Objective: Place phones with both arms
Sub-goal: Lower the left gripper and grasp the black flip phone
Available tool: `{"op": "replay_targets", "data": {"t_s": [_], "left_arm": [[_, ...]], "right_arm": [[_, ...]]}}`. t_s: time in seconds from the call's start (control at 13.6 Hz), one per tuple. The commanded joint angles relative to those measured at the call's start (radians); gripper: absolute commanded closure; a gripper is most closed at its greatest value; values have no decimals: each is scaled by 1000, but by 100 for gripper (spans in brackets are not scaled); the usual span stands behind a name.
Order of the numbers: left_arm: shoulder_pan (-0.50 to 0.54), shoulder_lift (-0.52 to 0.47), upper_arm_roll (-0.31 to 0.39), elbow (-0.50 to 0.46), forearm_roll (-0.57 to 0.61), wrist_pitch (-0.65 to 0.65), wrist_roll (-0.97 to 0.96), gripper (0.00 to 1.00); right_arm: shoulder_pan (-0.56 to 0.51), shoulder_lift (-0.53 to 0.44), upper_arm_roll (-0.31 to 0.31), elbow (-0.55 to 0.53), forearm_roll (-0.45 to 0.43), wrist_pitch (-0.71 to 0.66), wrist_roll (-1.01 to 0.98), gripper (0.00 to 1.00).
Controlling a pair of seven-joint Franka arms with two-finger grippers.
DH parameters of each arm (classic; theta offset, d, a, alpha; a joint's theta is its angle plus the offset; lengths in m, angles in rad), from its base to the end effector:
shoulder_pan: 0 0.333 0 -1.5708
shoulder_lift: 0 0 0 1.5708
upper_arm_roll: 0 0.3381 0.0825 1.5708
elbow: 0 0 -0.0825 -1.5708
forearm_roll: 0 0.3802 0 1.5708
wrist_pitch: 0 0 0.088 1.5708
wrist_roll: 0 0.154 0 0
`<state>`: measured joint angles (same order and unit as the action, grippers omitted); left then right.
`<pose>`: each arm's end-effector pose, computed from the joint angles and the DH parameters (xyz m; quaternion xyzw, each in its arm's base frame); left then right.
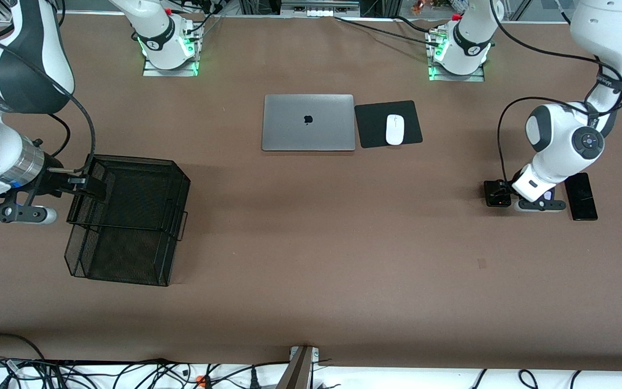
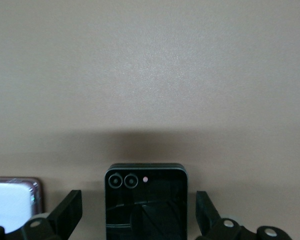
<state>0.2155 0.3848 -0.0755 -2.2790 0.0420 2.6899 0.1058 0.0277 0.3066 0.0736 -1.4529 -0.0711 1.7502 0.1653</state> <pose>0.5386 0.0736 0.1647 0.9999 0.0013 0.0143 0.0030 0.6543 0.0511 0.4859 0.9993 -0.0272 -0.0010 0.0242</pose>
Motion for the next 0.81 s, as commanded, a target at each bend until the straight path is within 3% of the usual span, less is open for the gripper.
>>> {"op": "replay_targets", "data": {"t_s": [0.0, 0.44, 0.59, 0.73], "left_arm": [[5, 29, -3, 4, 19, 37, -8, 0], [5, 71, -3, -2, 18, 87, -11, 0], [5, 81, -3, -2, 18, 88, -35, 21], [5, 85, -3, -1, 18, 90, -43, 55]], "right_arm": [[0, -11, 0, -15, 17, 15, 17, 0], [0, -9, 2, -17, 17, 17, 22, 0], [0, -7, 0, -15, 17, 17, 22, 0], [0, -7, 0, -15, 17, 17, 22, 0]]}}
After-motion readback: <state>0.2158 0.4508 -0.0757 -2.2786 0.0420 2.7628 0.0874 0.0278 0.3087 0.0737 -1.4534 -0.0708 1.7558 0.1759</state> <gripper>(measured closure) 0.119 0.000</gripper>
